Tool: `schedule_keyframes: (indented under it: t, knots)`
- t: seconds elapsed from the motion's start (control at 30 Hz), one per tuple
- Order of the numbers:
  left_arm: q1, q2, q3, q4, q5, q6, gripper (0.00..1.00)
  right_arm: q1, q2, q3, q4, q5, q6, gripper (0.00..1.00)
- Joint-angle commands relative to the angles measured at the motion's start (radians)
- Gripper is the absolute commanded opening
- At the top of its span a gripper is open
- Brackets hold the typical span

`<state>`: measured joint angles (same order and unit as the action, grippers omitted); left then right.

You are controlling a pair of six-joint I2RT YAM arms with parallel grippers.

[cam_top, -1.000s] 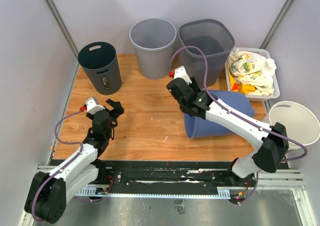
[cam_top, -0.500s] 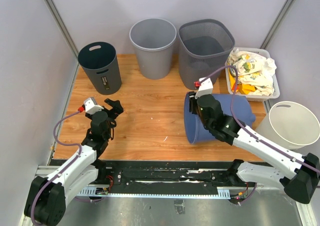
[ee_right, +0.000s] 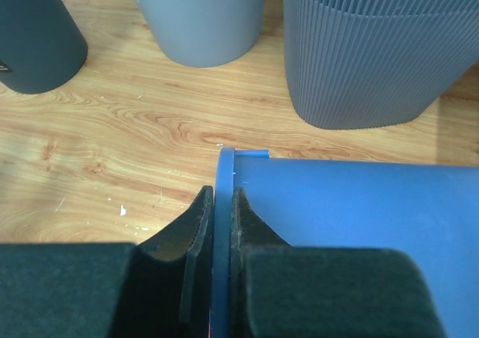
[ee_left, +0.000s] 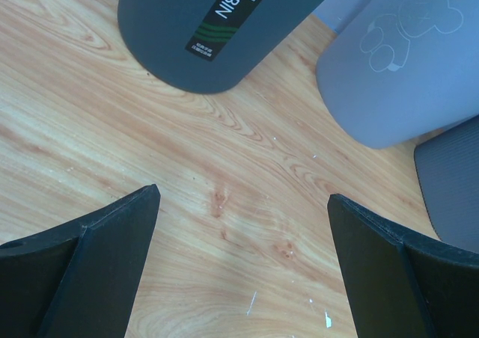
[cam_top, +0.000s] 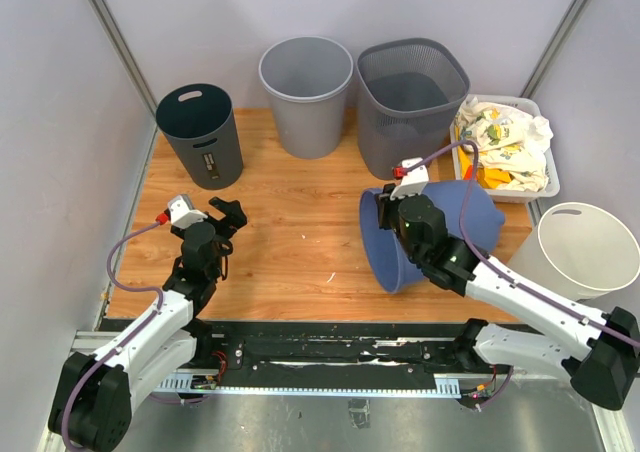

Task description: Turn the large container upside down

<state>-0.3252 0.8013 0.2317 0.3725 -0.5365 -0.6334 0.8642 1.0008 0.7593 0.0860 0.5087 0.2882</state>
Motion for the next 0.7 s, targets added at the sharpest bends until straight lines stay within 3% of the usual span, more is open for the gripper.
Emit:
schedule_keyframes:
  t: [0.0,0.23,0.5,0.67]
  knots:
    - [-0.007,0.000,-0.003,0.034,0.002,-0.003,1.00,0.044,0.058,0.014,-0.116,0.107,-0.049,0.01]
    - [-0.006,0.001,0.001,0.028,-0.005,-0.003,1.00,0.157,0.140,0.061,-0.090,0.304,-0.151,0.01]
    - [-0.007,-0.003,0.012,-0.002,-0.039,-0.013,1.00,0.293,0.430,0.200,-0.093,0.484,-0.199,0.01]
    - [-0.007,-0.016,0.017,-0.040,-0.092,-0.028,1.00,0.351,0.589,0.307,-0.092,0.518,-0.195,0.01]
